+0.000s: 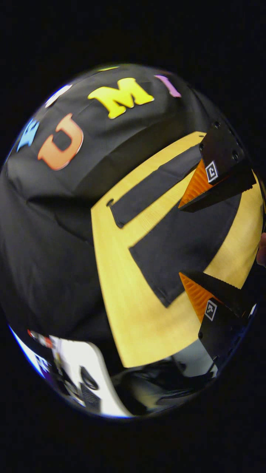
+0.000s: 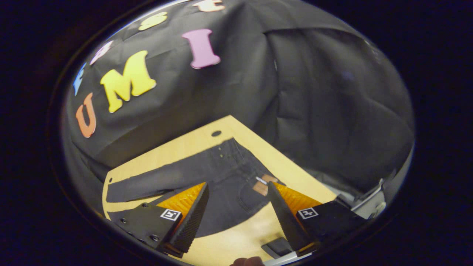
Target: Grasp the waist and the cuffs of the jeans and fold them to make the two legs overlap; first hold the waist and fold one-third of the jeans toward the cuffs, then hold the cuffs and fold the remaining one-third in the same direction to finish folding.
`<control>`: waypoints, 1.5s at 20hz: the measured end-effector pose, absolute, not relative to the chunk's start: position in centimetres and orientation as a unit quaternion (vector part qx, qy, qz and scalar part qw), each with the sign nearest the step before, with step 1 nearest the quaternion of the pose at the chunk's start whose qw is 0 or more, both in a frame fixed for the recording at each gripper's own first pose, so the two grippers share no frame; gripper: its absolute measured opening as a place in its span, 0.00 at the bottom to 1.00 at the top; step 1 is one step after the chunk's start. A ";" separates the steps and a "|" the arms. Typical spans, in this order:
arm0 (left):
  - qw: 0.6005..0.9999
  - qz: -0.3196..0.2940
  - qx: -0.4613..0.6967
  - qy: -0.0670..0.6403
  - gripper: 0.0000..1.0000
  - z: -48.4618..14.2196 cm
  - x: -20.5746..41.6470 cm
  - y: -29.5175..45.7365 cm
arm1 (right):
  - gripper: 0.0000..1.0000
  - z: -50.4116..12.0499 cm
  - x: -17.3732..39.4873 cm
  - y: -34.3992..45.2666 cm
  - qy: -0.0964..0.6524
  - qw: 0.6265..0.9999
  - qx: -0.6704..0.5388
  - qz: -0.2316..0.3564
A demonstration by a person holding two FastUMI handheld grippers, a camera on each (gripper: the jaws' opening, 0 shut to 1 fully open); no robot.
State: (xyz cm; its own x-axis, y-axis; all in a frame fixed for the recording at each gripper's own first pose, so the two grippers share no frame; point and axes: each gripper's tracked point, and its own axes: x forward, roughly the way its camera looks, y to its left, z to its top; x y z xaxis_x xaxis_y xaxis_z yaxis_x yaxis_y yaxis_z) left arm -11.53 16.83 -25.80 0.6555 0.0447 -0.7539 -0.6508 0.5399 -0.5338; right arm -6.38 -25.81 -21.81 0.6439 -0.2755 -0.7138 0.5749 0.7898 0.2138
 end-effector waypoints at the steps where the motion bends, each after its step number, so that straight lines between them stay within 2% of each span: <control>1: 0.777 0.231 -0.465 0.357 1.00 -26.3 -12.0 16.5 | 0.93 -23.1 -6.5 -26.2 0.355 0.866 0.247 -0.252; 2: 0.753 0.242 -0.498 0.356 0.99 -26.8 -12.3 16.4 | 0.93 -24.2 -6.9 -26.0 0.362 0.852 0.275 -0.260; 3: 0.734 0.250 -0.522 0.356 0.99 -27.6 -12.5 16.1 | 0.98 -25.0 -7.4 -26.0 0.365 0.842 0.295 -0.266; 5: 0.705 0.262 -0.556 0.354 0.99 -28.9 -12.5 15.5 | 0.98 -25.7 -7.6 -25.9 0.372 0.829 0.321 -0.268; 10: 0.667 0.277 -0.593 0.356 0.99 -30.4 -11.6 14.9 | 0.98 -26.5 -7.8 -25.6 0.394 0.817 0.334 -0.256; 14: 0.673 0.276 -0.593 0.345 0.97 -30.6 -10.0 15.2 | 0.98 -27.6 -7.6 -25.9 0.395 0.791 0.386 -0.263; 16: 0.676 0.273 -0.596 0.335 1.00 -30.6 -8.9 15.5 | 0.98 -28.7 -6.7 -26.6 0.390 0.766 0.432 -0.272; 20: 0.681 0.270 -0.607 0.310 0.97 -30.5 -7.2 15.6 | 0.98 -30.4 -5.4 -28.8 0.374 0.729 0.493 -0.294; 24: 0.687 0.263 -0.607 0.302 0.97 -30.5 -5.9 15.6 | 0.98 -31.9 -4.1 -30.4 0.373 0.724 0.497 -0.300; 25: 0.689 0.263 -0.606 0.300 0.96 -30.5 -5.6 15.5 | 0.92 -32.0 -3.7 -30.5 0.372 0.726 0.498 -0.295; 26: 0.689 0.261 -0.606 0.300 0.96 -30.5 -5.4 15.5 | 0.96 -32.0 -3.2 -30.7 0.372 0.728 0.497 -0.291; 30: 0.692 0.256 -0.604 0.301 0.95 -30.7 -4.5 15.4 | 0.96 -32.0 -3.1 -31.0 0.382 0.734 0.490 -0.275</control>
State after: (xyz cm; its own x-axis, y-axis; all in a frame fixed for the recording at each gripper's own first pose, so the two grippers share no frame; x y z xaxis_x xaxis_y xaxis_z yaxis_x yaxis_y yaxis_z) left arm -4.52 15.39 -30.68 0.6873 -0.0100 -0.7263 -0.7184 0.1389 -0.6816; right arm -3.06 -31.02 -32.00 0.5566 -0.0304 -0.8302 0.7782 0.3689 0.5083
